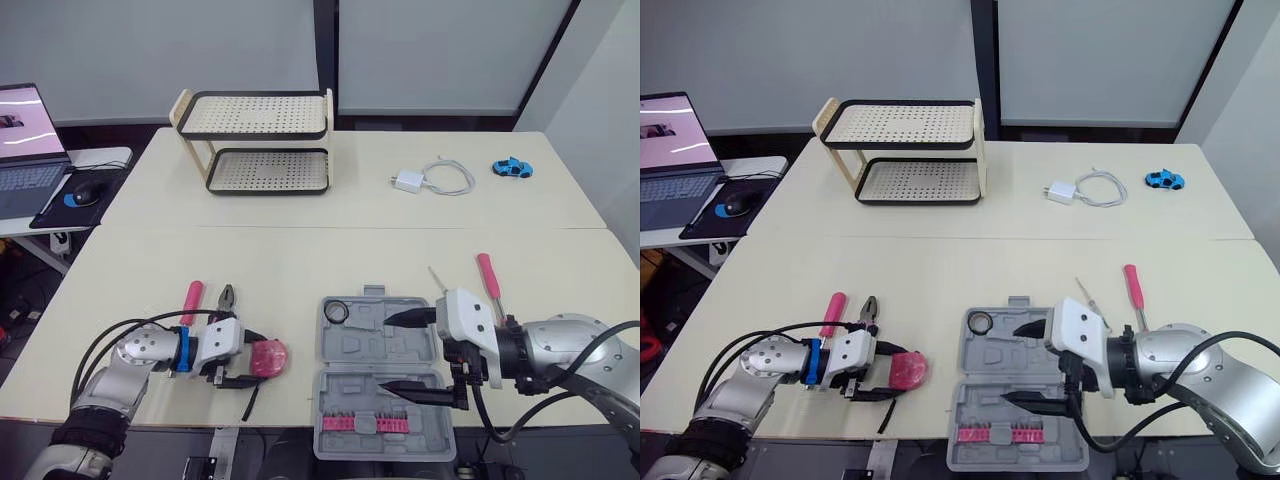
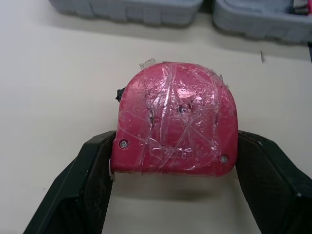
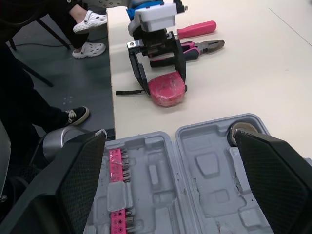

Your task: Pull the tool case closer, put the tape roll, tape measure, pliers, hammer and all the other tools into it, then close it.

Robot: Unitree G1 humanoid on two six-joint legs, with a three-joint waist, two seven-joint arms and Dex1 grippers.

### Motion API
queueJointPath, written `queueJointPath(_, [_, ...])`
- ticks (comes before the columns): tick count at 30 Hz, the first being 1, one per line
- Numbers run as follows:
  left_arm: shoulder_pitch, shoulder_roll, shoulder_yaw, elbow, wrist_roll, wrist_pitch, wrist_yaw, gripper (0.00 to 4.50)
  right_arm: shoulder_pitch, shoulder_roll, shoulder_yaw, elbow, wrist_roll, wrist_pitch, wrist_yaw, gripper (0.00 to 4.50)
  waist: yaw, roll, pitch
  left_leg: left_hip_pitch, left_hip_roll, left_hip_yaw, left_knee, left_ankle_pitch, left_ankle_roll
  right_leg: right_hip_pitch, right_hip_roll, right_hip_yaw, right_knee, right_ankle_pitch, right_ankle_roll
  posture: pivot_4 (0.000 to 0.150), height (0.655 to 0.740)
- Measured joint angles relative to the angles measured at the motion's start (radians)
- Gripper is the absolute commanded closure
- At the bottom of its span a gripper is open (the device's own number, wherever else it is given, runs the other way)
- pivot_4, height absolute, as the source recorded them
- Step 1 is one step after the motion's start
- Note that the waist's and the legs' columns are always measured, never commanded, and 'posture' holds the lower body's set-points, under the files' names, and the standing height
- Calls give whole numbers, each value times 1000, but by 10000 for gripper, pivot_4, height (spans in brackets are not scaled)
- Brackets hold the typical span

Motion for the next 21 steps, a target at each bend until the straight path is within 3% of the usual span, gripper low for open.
queueJointPath(4, [-4, 75, 55, -188, -59, 103, 3, 12575, 71, -10, -81, -3, 55, 41, -25, 0, -1, 1, 0, 0, 0, 1, 0, 0, 0, 0, 0, 1, 0, 0, 0, 1500, 7400])
queueJointPath(8, [-16, 80, 32, -339, -64, 205, 23, 12575, 140, -28, -197, -4, 186, 131, -82, 0, -1, 0, 0, 0, 0, 1, 0, 0, 0, 1, 0, 1, 0, 0, 0, 1500, 7400])
queueJointPath(15, [-121, -47, -129, -536, -14, 415, 124, 12575, 152, 31, -242, 62, 599, 243, -390, 0, -3, 0, 0, 1, 0, 2, 0, 0, 0, 1, 0, 1, 1, 0, 0, 1500, 7400])
queueJointPath(21, [-174, -129, -227, -588, 30, 542, 198, 12575, 159, 69, -157, 156, 861, 223, -686, 0, -7, 0, 0, 1, 0, 2, 0, 0, 0, 1, 1, 2, 1, 0, 0, 1500, 7400])
